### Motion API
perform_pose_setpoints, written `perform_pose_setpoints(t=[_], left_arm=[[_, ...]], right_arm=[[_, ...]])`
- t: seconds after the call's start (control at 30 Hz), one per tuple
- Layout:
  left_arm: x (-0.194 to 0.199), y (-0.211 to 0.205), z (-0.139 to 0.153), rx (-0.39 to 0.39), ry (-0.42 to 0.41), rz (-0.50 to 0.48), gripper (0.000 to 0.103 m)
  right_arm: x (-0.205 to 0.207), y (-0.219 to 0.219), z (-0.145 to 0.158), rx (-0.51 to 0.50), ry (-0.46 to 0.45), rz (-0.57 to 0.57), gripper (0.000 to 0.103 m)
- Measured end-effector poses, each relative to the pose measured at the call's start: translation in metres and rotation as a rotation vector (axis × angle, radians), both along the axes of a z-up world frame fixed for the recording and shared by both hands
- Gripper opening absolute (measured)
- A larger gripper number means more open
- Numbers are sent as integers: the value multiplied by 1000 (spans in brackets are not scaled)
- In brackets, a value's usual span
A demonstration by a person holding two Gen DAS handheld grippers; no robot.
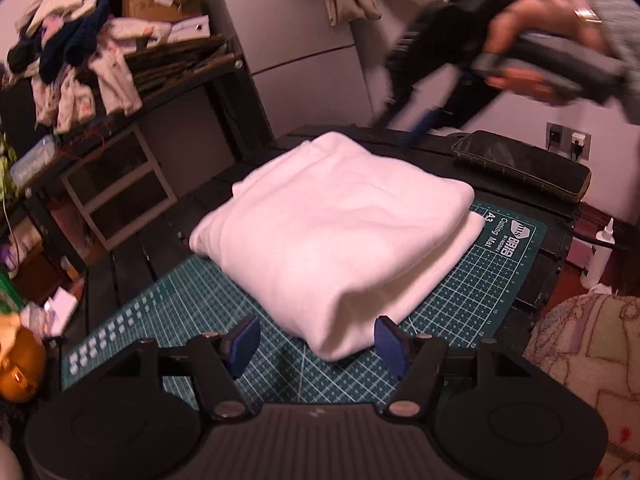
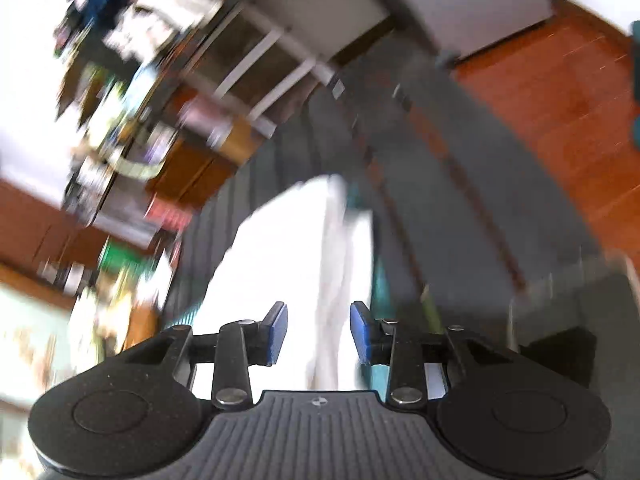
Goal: Fold clothes
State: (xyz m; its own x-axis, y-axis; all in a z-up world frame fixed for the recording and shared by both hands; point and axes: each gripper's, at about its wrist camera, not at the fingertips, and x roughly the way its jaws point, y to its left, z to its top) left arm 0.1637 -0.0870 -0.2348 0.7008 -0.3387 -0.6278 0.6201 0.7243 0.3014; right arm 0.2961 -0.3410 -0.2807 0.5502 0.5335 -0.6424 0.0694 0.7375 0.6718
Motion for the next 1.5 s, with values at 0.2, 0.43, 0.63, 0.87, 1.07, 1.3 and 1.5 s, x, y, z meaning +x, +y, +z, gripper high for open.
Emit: perform_pose_setpoints(t=[0.2,0.43,0.63,0.87,1.07,1.3,1.5], left_arm=[[6,-3,-1,27,-18,-5,62],[26,21,1,-37,110,93,50],[38,52,-11,-144,278,218,51],[32,98,29,-330,243,254,53],[90,90,33,-861,476,59,51],[153,72,-48,-1000,826,157,1],[163,78,-75,-1042,914,214,2]], right_arm=[[-36,13,-19,52,55,7,36],[-63,15,-4,-24,-29,-45,5],[-68,19,-35,15,26,-62,7],[-65,15,11,-127,-111,-31,24],[45,55,43,271,-207,279,23],[145,125,-25,287,58,462,12],[151,134,-53,190,79,478,0]])
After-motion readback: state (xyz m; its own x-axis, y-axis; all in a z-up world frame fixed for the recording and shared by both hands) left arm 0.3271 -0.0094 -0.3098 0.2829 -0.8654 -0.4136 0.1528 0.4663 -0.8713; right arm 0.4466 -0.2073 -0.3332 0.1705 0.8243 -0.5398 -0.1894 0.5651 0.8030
